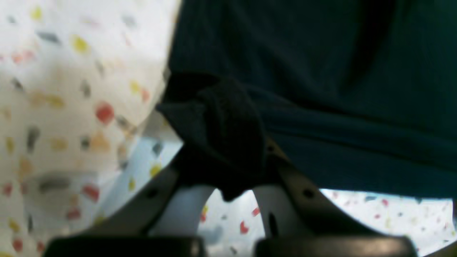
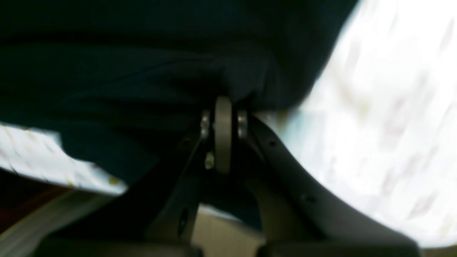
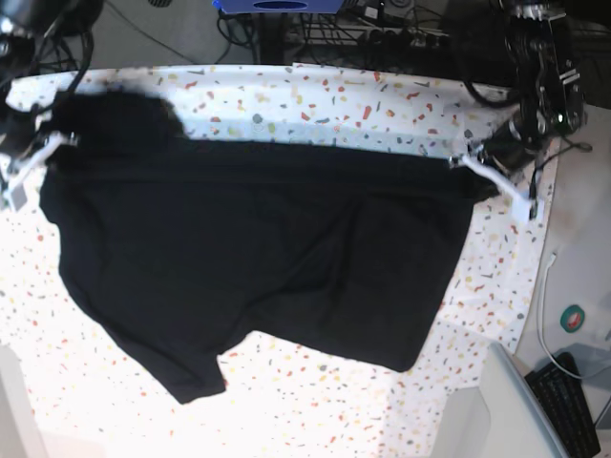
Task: Layout the t-shirt on the table in an organized manner, then fold the t-shirt properly
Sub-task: 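Lift the shirt with both grippers and lay it flat, spreading it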
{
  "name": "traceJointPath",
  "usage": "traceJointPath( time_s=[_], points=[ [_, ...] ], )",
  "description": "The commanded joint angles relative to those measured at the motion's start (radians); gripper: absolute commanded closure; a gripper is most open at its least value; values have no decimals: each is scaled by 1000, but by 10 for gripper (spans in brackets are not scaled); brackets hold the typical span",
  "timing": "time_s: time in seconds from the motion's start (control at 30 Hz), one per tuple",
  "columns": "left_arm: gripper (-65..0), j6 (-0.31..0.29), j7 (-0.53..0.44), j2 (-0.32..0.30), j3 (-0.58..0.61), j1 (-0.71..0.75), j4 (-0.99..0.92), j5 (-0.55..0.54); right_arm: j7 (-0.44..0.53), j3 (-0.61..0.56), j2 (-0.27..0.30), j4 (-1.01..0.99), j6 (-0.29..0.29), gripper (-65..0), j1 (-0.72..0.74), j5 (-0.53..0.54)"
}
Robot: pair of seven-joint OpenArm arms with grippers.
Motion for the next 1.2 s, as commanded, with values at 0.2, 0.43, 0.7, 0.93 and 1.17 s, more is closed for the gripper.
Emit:
traceJointPath(
  time_s=[0.2, 0.43, 0.7, 0.93, 1.17],
  points=[
    [0, 105, 55, -32, 217, -473, -161, 61, 111, -136, 123, -298, -59, 0, 438, -217],
    [0, 108, 12, 92, 404, -1085, -657, 303, 338, -279, 278, -807, -61, 0, 1000, -417],
    [0, 108, -14, 140, 399, -1495, -730, 312, 330, -470, 323, -803, -58, 0, 1385, -487],
    [0, 108, 157, 112, 399, -1373, -373, 311, 14, -526, 323, -422, -53, 0, 1318, -481],
    [0, 108, 216, 85, 295, -842, 0, 318, -63, -483, 251, 52, -61, 0, 704, -484]
  ],
)
